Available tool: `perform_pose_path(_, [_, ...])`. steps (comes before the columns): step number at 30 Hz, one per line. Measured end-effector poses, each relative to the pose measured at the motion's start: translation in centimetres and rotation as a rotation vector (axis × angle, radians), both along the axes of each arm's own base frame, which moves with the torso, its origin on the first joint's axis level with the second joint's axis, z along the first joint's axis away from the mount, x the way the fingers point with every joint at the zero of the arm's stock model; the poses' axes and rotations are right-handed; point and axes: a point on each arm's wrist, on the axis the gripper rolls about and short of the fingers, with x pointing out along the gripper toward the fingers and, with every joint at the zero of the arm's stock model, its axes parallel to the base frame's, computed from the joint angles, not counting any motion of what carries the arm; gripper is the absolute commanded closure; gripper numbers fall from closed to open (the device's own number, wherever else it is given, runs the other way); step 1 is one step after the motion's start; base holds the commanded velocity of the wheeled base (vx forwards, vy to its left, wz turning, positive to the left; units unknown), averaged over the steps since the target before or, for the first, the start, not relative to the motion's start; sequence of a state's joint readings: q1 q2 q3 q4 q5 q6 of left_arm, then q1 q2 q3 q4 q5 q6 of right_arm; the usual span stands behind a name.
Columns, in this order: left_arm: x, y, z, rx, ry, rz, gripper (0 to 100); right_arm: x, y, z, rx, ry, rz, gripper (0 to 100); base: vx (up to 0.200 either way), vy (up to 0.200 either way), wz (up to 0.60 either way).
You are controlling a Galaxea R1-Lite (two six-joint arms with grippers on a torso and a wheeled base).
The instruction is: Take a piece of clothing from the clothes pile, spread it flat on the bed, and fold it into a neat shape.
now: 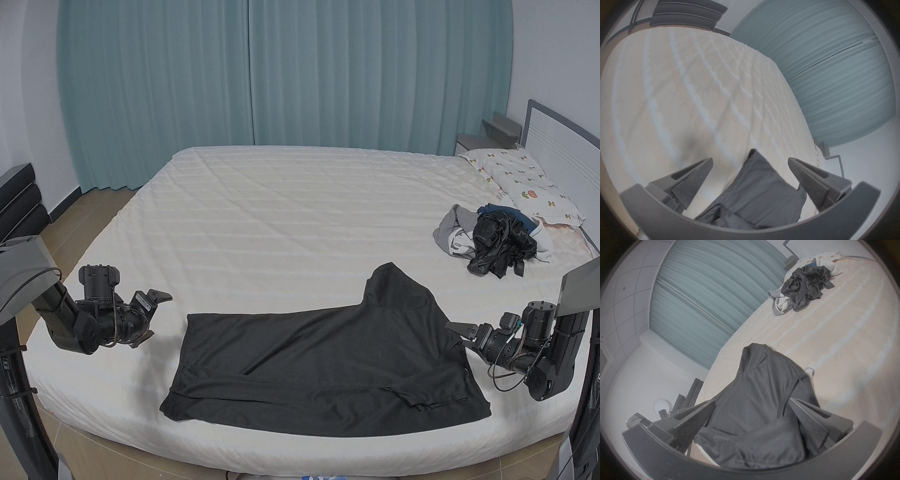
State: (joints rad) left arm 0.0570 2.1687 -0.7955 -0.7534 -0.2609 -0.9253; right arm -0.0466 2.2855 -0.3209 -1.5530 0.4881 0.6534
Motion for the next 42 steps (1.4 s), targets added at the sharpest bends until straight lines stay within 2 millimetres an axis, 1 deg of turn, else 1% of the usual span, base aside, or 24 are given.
perform_pose_path(3, [0.5,-1.0,0.3,0.003,-0.02,-0.028,0,0.0,0.2,0.0,0.0,0.001,0.006,0,0.0,0.0,0.0])
perform_pose_path(7, [1.3,-1.8,0.4,0.012,-0.039,-0.054,0,-0.1,0.3,0.0,0.0,0.003,0.008,0,0.0,0.0,0.0])
perform_pose_path(10, [2.3,-2.2,0.2,0.041,-0.065,-0.084,0,-0.1,0.3,-0.1,-0.001,0.005,0.011,0,0.0,0.0,0.0])
perform_pose_path(15, [4.0,-2.6,-0.5,0.136,-0.109,-0.157,0,-0.1,0.4,-0.1,-0.002,0.007,0.013,0,0.0,0.0,0.0])
perform_pose_path(21, [5.2,-2.9,-1.6,0.236,-0.13,-0.193,0,-0.1,0.5,-0.2,-0.001,0.011,0.016,0,0.0,0.0,0.0])
perform_pose_path(29, [5.7,-3.2,-3.1,0.241,-0.112,-0.205,0,-0.1,0.5,-0.3,-0.001,0.013,0.017,0,0.0,0.0,0.0])
perform_pose_path(38, [5.7,-4.0,-3.8,0.237,-0.1,-0.228,0,-0.1,0.5,-0.3,-0.001,0.013,0.018,0,0.0,0.0,0.0])
perform_pose_path(39, [5.8,-4.0,-3.9,0.237,-0.1,-0.23,100,-0.1,0.5,-0.3,-0.001,0.013,0.018,0,0.0,0.0,0.0])
perform_pose_path(42, [5.9,-4.1,-4.1,0.237,-0.098,-0.232,100,-0.1,0.5,-0.3,0.0,0.013,0.018,0,0.0,0.0,0.0])
